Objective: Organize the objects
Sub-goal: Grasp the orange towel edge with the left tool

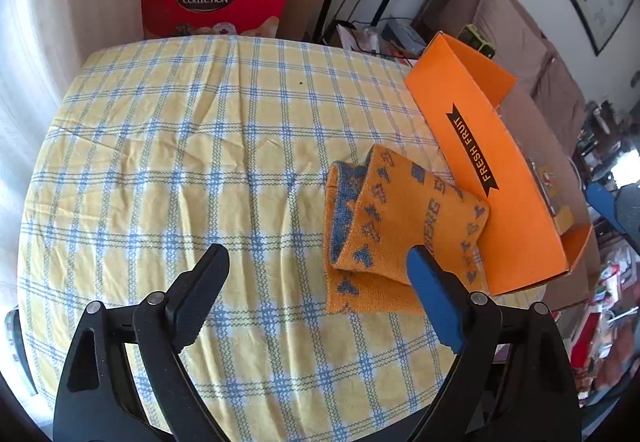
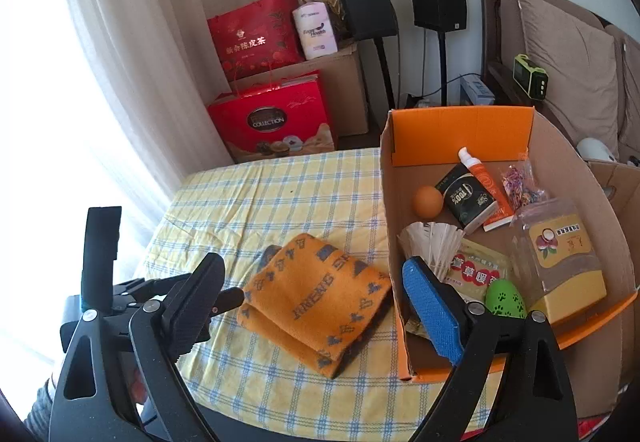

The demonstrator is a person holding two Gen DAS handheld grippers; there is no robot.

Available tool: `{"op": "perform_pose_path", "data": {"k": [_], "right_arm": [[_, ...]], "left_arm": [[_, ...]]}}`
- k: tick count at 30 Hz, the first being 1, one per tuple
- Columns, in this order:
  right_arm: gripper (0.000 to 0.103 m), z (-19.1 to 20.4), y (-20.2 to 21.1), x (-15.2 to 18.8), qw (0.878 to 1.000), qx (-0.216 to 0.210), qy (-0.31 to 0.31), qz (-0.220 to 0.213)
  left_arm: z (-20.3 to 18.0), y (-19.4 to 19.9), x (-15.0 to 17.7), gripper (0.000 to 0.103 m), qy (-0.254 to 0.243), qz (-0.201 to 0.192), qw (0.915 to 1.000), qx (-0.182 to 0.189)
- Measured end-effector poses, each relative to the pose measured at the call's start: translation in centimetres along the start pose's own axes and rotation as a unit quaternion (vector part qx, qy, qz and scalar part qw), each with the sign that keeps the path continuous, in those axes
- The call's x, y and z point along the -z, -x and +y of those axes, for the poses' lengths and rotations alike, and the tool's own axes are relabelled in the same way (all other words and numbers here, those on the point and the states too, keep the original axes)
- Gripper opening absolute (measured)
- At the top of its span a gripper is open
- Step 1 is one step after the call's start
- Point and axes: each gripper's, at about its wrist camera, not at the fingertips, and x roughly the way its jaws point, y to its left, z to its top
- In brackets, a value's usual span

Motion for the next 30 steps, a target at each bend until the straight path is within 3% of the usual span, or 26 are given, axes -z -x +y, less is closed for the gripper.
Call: {"op": "perform_pose_path", "data": {"k": [4, 7, 9, 14, 21, 30], "right_arm": [[0.091, -0.3, 0.6, 0.2, 1.000, 0.002, -0.004, -0.001], [0.091, -0.5, 0.8, 0.4, 1.000, 0.005, -0.004, 0.000], [0.091, -0.7, 0.9, 0.5, 1.000, 0.005, -0.005, 0.002], [0.091, -1.1, 0.6, 1.1, 1.000, 0.007, -0.009, 0.007], [0.091, -0.9, 0.4, 1.7, 1.000, 0.007, -0.007, 0.012], [0.091, -0.6, 2.2, 1.4, 1.000, -0.012, -0.008, -0.007]], "left_arm": [[-0.7, -1.4, -0.3, 0.074, 0.002, 0.008, 0.9998, 0.017], [-1.3, -2.2, -0.7, 0.061, 0.007, 0.012, 0.9994, 0.031], [-1.8, -2.6, -0.7, 0.040, 0.000, 0.017, 0.9994, 0.029], [-3.1, -2.3, -0.5, 0.007, -0.021, -0.002, 0.9997, 0.008], [-3.1, 0.9, -1.1, 0.004, -0.012, -0.041, 0.9982, 0.042], [-2.5, 12.0, -3.6, 0.004, -0.016, -0.128, 0.9864, 0.101]]}}
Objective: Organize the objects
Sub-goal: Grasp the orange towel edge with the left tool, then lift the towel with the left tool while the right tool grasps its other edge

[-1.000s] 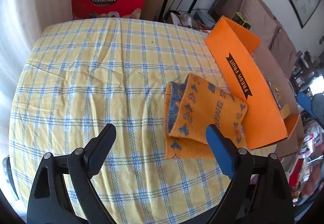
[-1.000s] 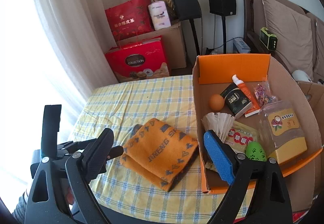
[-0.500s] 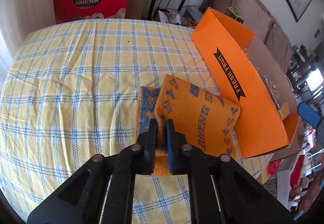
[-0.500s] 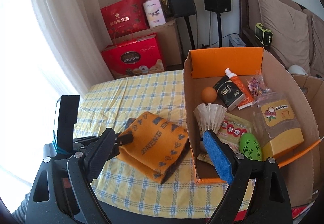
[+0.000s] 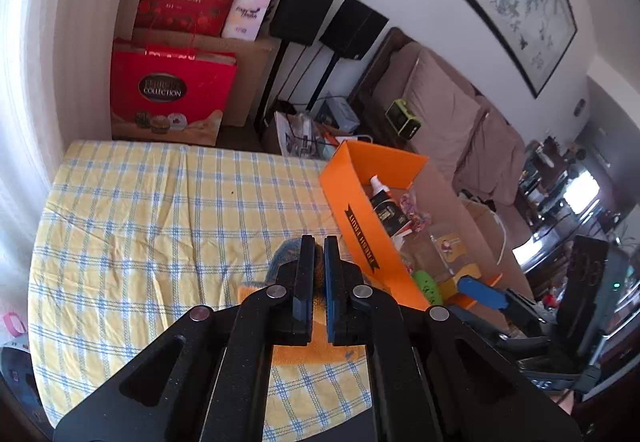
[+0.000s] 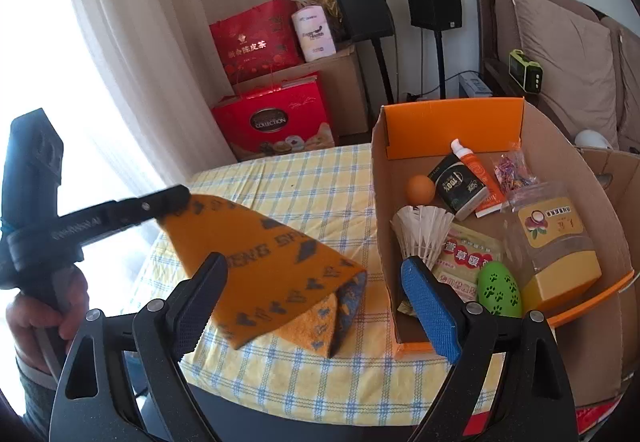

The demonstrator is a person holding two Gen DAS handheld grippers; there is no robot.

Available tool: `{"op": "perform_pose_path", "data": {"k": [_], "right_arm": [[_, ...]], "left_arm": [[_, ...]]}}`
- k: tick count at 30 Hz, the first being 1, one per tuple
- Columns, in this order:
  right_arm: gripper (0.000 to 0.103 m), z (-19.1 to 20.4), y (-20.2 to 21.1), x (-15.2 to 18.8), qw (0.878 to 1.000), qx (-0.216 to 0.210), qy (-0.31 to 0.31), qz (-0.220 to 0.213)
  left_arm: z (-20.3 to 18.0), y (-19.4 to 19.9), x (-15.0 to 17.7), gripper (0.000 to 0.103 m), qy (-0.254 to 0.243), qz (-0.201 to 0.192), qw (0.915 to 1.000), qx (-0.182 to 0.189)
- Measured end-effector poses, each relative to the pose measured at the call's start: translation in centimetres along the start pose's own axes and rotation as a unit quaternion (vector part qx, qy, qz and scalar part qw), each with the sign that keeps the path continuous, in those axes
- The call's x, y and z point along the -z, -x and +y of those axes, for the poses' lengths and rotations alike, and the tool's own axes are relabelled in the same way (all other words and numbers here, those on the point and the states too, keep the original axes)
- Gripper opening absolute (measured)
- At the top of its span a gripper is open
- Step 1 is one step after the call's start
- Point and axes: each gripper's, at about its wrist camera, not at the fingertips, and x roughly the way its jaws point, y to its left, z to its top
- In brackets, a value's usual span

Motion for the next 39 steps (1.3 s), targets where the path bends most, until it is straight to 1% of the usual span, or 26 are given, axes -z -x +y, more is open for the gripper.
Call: {"op": "perform_pose_path", "data": {"k": [2, 5, 9, 10, 12, 13, 15, 17, 20, 24, 27, 30, 33, 36, 37, 39], "right_arm": [[0.091, 0.3, 0.3, 0.1, 1.000, -0.006, 0.003, 0.000], [0.091, 0.4, 0.5, 0.5, 1.000, -0.022, 0.003, 0.003], [0.090, 0.9, 0.1, 1.0, 0.999, -0.053, 0.003, 0.011], [0.088, 1.0, -0.1, 1.2, 0.998, -0.058, 0.003, 0.015], [0.079, 1.3, -0.5, 1.5, 0.997, -0.070, 0.002, 0.023], [0.071, 1.5, -0.7, 1.7, 0.997, -0.078, 0.001, 0.029], [0.060, 1.7, -1.1, 2.0, 0.994, -0.097, -0.004, 0.042], [0.059, 1.8, -1.3, 2.1, 0.993, -0.110, -0.007, 0.049], [0.059, 1.7, -1.1, 2.2, 0.992, -0.114, -0.011, 0.048], [0.059, 1.5, -1.0, 2.4, 0.993, -0.110, -0.012, 0.048], [0.059, 1.8, -1.8, 2.9, 0.992, -0.107, -0.001, 0.063], [0.059, 2.6, -3.1, 4.1, 0.991, -0.103, 0.017, 0.086], [0.059, 3.6, -4.9, 5.4, 0.987, -0.103, 0.035, 0.114], [0.059, 4.7, -6.7, 6.6, 0.983, -0.105, 0.055, 0.142], [0.059, 5.1, -7.3, 7.0, 0.981, -0.105, 0.061, 0.151], [0.059, 5.9, -8.4, 7.7, 0.977, -0.108, 0.071, 0.168]], "left_arm": [[0.6, 1.9, -0.1, 0.004, 0.005, -0.010, 0.9999, 0.006], [2.5, 4.4, 0.2, 0.004, 0.031, -0.020, 0.9989, 0.028], [5.1, 6.1, 1.6, 0.004, 0.060, -0.028, 0.9973, 0.033], [5.6, 6.5, 1.9, 0.004, 0.066, -0.029, 0.9968, 0.035], [6.4, 7.0, 2.7, 0.004, 0.076, -0.027, 0.9957, 0.046], [6.7, 7.0, 3.2, 0.004, 0.078, -0.022, 0.9954, 0.052], [6.9, 7.4, 4.3, 0.004, 0.076, -0.012, 0.9954, 0.057], [7.0, 7.8, 5.4, 0.004, 0.071, -0.001, 0.9959, 0.056], [7.3, 8.4, 7.3, 0.004, 0.067, 0.016, 0.9960, 0.056], [9.1, 8.9, 10.0, 0.004, 0.077, 0.041, 0.9952, 0.043], [11.4, 9.1, 11.4, 0.004, 0.106, 0.051, 0.9925, 0.033], [13.5, 9.0, 12.5, 0.004, 0.131, 0.054, 0.9898, 0.011], [15.2, 8.7, 13.6, 0.004, 0.147, 0.058, 0.9874, -0.008], [16.4, 8.4, 14.7, 0.004, 0.158, 0.059, 0.9848, -0.041], [16.9, 8.3, 14.9, 0.004, 0.163, 0.059, 0.9838, -0.046], [18.2, 8.0, 15.4, 0.004, 0.180, 0.059, 0.9808, -0.045]]}}
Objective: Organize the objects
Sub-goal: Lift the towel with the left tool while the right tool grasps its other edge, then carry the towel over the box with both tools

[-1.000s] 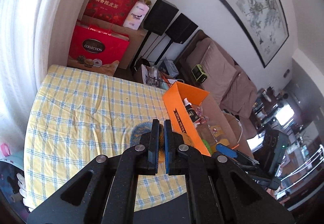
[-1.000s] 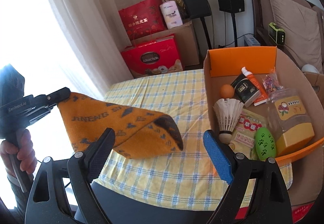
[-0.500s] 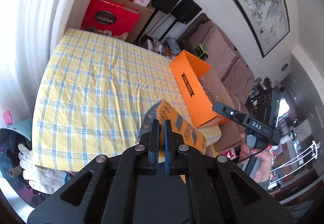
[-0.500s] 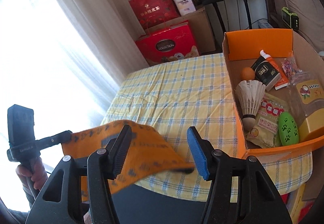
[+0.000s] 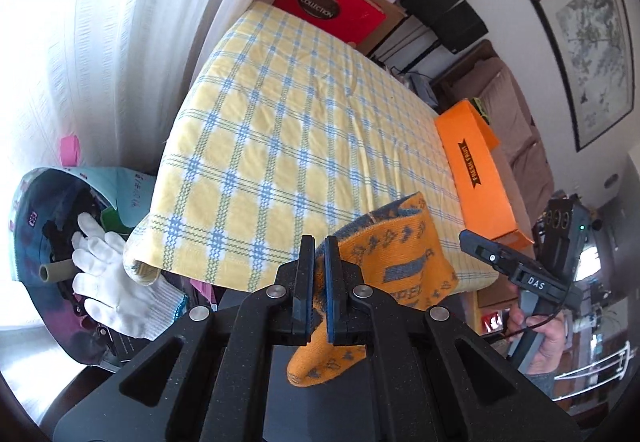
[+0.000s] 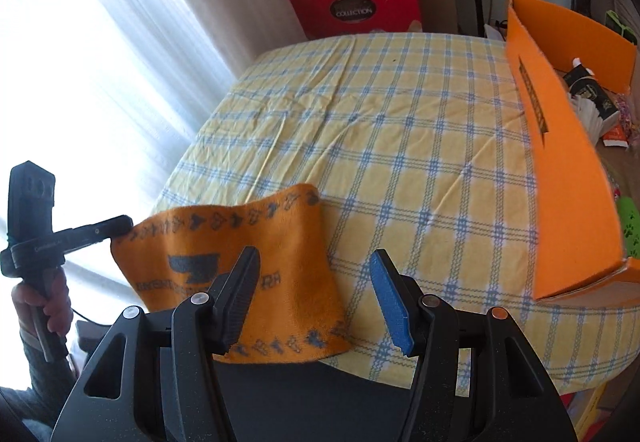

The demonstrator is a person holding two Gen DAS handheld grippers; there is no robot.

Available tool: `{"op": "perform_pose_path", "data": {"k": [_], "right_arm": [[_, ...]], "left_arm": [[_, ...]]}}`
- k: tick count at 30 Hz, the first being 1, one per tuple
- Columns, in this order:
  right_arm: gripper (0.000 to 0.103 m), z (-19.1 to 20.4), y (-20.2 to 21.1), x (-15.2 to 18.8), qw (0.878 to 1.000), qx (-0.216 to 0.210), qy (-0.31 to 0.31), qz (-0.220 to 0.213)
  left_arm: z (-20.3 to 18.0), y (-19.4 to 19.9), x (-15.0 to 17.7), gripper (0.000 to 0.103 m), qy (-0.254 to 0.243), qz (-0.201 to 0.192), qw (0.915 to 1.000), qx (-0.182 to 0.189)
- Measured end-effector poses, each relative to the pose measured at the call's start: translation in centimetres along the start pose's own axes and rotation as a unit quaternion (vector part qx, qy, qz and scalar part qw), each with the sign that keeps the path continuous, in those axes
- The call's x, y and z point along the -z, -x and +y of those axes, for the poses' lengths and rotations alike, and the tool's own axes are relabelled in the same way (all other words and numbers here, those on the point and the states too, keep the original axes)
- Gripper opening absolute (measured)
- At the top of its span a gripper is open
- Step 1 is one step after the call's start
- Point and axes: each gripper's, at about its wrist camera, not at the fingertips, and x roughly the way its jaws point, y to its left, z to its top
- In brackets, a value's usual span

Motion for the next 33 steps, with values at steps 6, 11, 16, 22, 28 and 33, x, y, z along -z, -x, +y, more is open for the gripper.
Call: {"op": "perform_pose_path", "data": {"k": [6, 11, 16, 22, 28, 33], "right_arm": [[0.060, 1.1, -2.9, 0.0, 0.999, 0.014, 0.030, 0.030], [0.060, 1.2, -4.1, -0.1, 0.998, 0.029, 0.042, 0.043], [0.058, 1.7, -4.5, -0.3, 0.997, 0.045, 0.056, 0.040], [0.041, 2.1, -4.8, -0.3, 0.996, 0.044, 0.062, 0.041], [0.038, 2.4, -4.8, -0.1, 0.996, 0.049, 0.064, 0.042], [0.022, 2.4, -4.6, 0.0, 0.997, 0.045, 0.057, 0.032]], "left_arm": [[2.2, -1.1, 0.3, 0.026, 0.022, 0.002, 0.9998, -0.002], [3.4, -0.4, 0.6, 0.053, 0.024, -0.016, 0.9994, -0.021], [4.4, -0.8, 1.5, 0.054, 0.035, 0.013, 0.9993, -0.003], [3.8, -2.4, 3.2, 0.055, 0.035, 0.053, 0.9972, 0.039], [2.6, -4.4, 4.4, 0.053, 0.031, 0.075, 0.9954, 0.051], [1.6, -4.8, 4.6, 0.024, 0.024, 0.076, 0.9957, 0.047]]}}
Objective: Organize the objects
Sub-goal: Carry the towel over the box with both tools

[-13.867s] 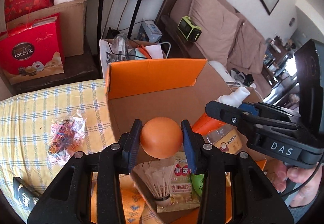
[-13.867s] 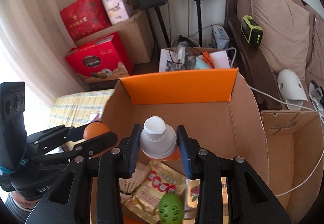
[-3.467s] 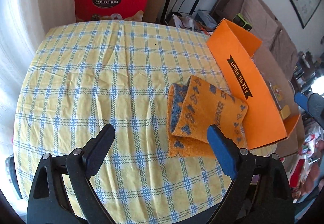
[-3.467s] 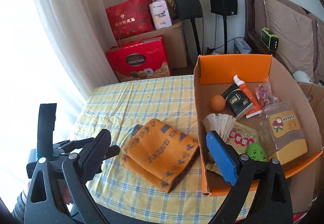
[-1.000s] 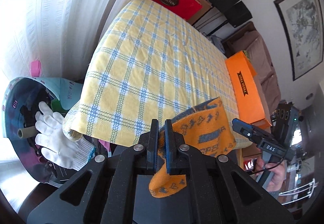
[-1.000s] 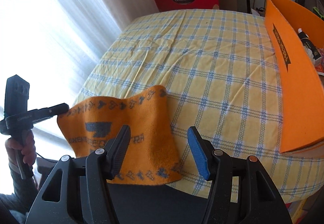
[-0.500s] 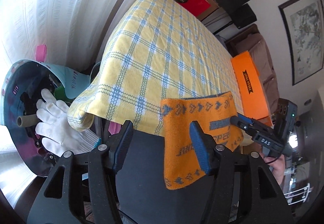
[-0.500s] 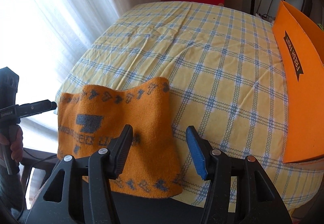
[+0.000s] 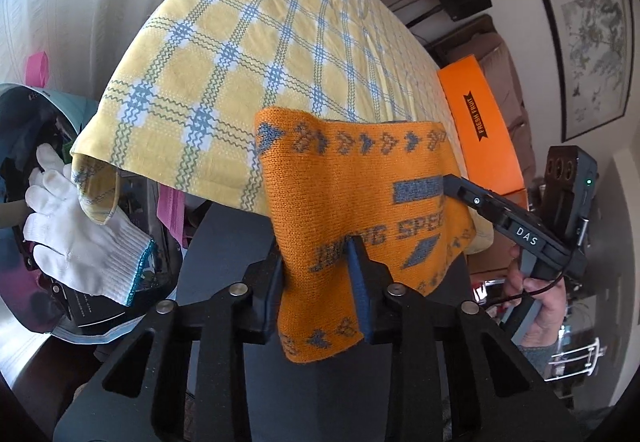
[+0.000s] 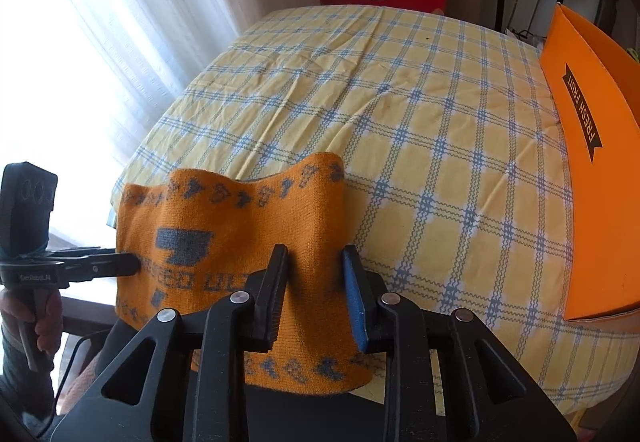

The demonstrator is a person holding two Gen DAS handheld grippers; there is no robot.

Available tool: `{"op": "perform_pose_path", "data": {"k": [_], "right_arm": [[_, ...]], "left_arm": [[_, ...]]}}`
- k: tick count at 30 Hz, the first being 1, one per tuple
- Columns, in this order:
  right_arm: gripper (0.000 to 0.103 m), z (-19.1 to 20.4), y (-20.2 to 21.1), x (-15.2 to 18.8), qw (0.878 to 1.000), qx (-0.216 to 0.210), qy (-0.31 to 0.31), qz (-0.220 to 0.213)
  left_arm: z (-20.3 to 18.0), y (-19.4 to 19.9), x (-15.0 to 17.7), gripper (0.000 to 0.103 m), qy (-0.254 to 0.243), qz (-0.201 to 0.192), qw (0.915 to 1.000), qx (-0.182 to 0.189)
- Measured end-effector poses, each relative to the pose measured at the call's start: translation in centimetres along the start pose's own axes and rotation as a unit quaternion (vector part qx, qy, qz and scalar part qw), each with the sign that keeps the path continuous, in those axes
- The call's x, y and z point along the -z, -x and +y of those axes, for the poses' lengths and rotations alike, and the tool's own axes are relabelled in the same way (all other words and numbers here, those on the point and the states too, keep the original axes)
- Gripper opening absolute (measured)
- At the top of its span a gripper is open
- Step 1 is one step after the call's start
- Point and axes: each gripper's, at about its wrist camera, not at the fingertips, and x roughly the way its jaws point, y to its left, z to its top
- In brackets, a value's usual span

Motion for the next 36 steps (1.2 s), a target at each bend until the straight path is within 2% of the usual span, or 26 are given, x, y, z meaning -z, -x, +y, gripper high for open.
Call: {"op": "perform_pose_path", "data": {"k": [3, 6, 14, 22, 27, 36], "right_arm": [[0.014, -0.2, 0.4, 0.0, 1.000, -0.017, -0.010, -0.008], [0.010, -0.2, 0.6, 0.1, 1.000, -0.019, -0.011, -0.014], [0.007, 0.0, 2.9, -0.1, 0.998, -0.024, -0.014, -0.053], [0.006, -0.9, 7.8, -1.6, 0.993, -0.011, -0.020, -0.112], [0.006, -2.9, 11.6, -2.5, 0.988, 0.003, -0.032, -0.151], [0.006, -7.7, 17.2, -3.4, 0.979, 0.052, -0.058, -0.189]], "left_arm": [[0.0, 0.2, -0.2, 0.013, 0.012, -0.006, 0.9999, 0.009], [-0.5, 0.7, -0.3, 0.011, 0.005, -0.014, 0.9999, 0.007], [-3.9, 3.8, -1.3, 0.010, -0.036, -0.054, 0.9977, 0.020], [-7.7, 5.5, -4.3, 0.010, -0.064, -0.087, 0.9935, 0.037], [-11.2, 4.8, -6.4, 0.010, -0.084, -0.097, 0.9904, 0.051], [-19.0, 1.4, -8.9, 0.010, -0.133, -0.094, 0.9838, 0.075]]}}
